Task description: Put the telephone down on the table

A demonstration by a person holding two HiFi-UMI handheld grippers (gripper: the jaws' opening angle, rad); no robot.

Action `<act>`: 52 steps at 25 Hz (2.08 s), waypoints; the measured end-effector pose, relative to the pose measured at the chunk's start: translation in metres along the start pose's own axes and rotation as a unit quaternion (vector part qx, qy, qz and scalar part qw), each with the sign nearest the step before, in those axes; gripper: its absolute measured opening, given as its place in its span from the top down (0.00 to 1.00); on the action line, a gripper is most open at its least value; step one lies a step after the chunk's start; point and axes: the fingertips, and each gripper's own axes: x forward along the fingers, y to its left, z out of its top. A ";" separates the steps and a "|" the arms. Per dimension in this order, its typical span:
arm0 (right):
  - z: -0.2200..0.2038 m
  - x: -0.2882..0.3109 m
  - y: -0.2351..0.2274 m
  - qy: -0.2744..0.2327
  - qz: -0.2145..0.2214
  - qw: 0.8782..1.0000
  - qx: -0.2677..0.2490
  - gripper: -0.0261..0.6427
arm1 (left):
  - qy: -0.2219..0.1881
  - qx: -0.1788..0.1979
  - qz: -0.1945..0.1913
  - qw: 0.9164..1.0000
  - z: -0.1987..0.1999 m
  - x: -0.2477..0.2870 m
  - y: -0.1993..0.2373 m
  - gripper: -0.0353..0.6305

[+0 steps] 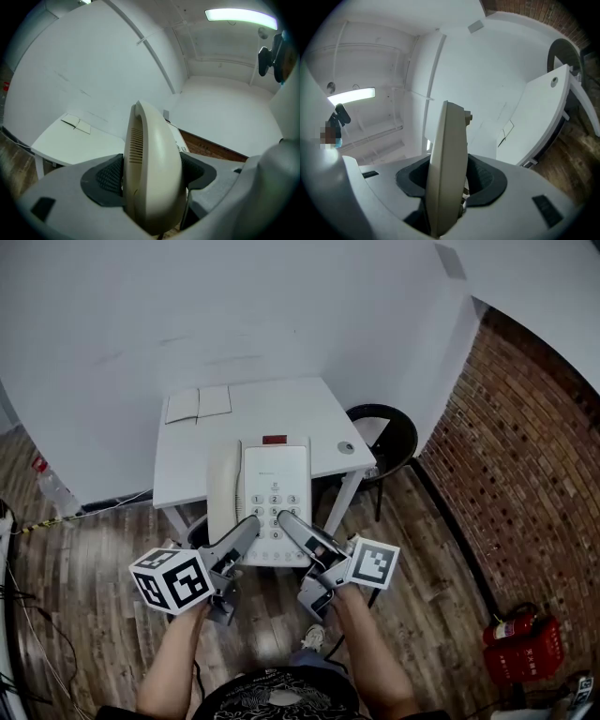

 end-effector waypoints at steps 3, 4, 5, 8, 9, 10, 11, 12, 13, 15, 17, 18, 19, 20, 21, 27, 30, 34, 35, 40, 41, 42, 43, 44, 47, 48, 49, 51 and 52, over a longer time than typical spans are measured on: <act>0.039 -0.010 -0.024 0.003 0.002 1.000 0.010 0.69 | 0.002 0.001 0.009 1.000 0.000 0.046 -0.008 0.41; 0.052 -0.014 -0.031 0.003 0.002 1.000 0.014 0.69 | 0.003 0.001 0.012 1.000 0.000 0.060 -0.012 0.41; 0.065 -0.019 -0.038 0.003 0.002 1.000 0.018 0.69 | 0.004 0.001 0.014 1.000 -0.001 0.074 -0.016 0.41; 0.095 -0.026 -0.055 0.005 0.007 1.000 0.021 0.69 | 0.005 0.002 0.022 1.000 0.000 0.108 -0.023 0.41; 0.103 -0.028 -0.061 0.007 0.009 1.000 0.023 0.69 | 0.004 0.003 0.025 1.000 0.000 0.117 -0.024 0.41; 0.110 -0.029 -0.066 0.009 0.010 1.000 0.024 0.69 | 0.003 0.004 0.029 1.000 0.001 0.126 -0.025 0.41; 0.117 -0.031 -0.071 0.011 0.012 1.000 0.026 0.69 | 0.002 0.005 0.033 0.999 0.001 0.133 -0.026 0.41; 0.123 -0.032 -0.075 0.012 0.015 0.999 0.027 0.69 | 0.001 0.006 0.036 0.999 0.001 0.141 -0.027 0.41; 0.129 -0.034 -0.079 0.014 0.017 0.999 0.028 0.69 | 0.000 0.006 0.040 0.999 0.000 0.147 -0.028 0.41; 0.139 -0.036 -0.086 0.017 0.022 0.999 0.032 0.69 | -0.001 0.008 0.046 0.999 -0.001 0.159 -0.030 0.41; 0.147 -0.036 -0.094 0.022 0.026 0.999 0.038 0.69 | -0.002 0.007 0.054 0.999 0.000 0.169 -0.029 0.41; 0.150 -0.036 -0.097 0.026 0.027 0.998 0.041 0.69 | -0.004 0.006 0.058 0.998 0.000 0.173 -0.028 0.41; 0.153 -0.035 -0.101 0.029 0.028 0.998 0.044 0.69 | -0.006 0.005 0.063 0.998 0.000 0.177 -0.027 0.41; 0.155 -0.034 -0.104 0.033 0.029 0.998 0.045 0.69 | -0.008 0.004 0.067 0.998 0.000 0.179 -0.026 0.41; 0.156 -0.034 -0.106 0.036 0.030 0.998 0.046 0.69 | -0.010 0.003 0.070 0.997 -0.001 0.181 -0.025 0.41; 0.158 -0.031 -0.118 0.050 0.043 0.996 0.052 0.69 | -0.019 0.005 0.089 0.996 -0.004 0.187 -0.019 0.41; 0.161 -0.025 -0.124 0.054 0.044 0.996 0.057 0.69 | -0.021 0.005 0.094 0.995 -0.001 0.192 -0.013 0.41; 0.167 -0.014 -0.136 0.060 0.043 0.996 0.057 0.69 | -0.024 0.003 0.097 0.995 0.004 0.202 -0.001 0.41; 0.169 -0.009 -0.139 0.061 0.044 0.996 0.056 0.69 | -0.024 0.003 0.097 0.995 0.006 0.205 0.003 0.41; 0.175 0.024 -0.162 0.069 0.043 0.995 0.057 0.69 | -0.024 0.000 0.101 0.995 0.021 0.221 0.038 0.41; 0.177 0.032 -0.167 0.072 0.043 0.995 0.057 0.69 | -0.025 -0.002 0.102 0.995 0.025 0.225 0.046 0.41; 0.179 0.040 -0.172 0.076 0.043 0.995 0.056 0.69 | -0.026 -0.003 0.102 0.994 0.029 0.229 0.054 0.41; 0.181 0.049 -0.178 0.079 0.041 0.995 0.055 0.69 | -0.028 -0.005 0.102 0.994 0.033 0.233 0.063 0.41; 0.184 0.058 -0.185 0.082 0.039 0.994 0.054 0.69 | -0.029 -0.006 0.103 0.994 0.038 0.239 0.072 0.41; 0.194 0.088 -0.207 0.091 0.033 0.994 0.052 0.69 | -0.031 -0.011 0.105 0.994 0.053 0.255 0.102 0.41; 0.197 0.099 -0.215 0.094 0.030 0.994 0.053 0.69 | -0.030 -0.013 0.107 0.994 0.059 0.261 0.113 0.41; 0.199 0.111 -0.223 0.096 0.027 0.993 0.055 0.69 | -0.028 -0.015 0.109 0.994 0.065 0.266 0.125 0.41; 0.205 0.136 -0.239 0.100 0.022 0.993 0.062 0.69 | -0.022 -0.020 0.113 0.993 0.078 0.278 0.150 0.41; 0.207 0.148 -0.247 0.103 0.019 0.992 0.065 0.69 | -0.018 -0.022 0.115 0.993 0.083 0.284 0.162 0.41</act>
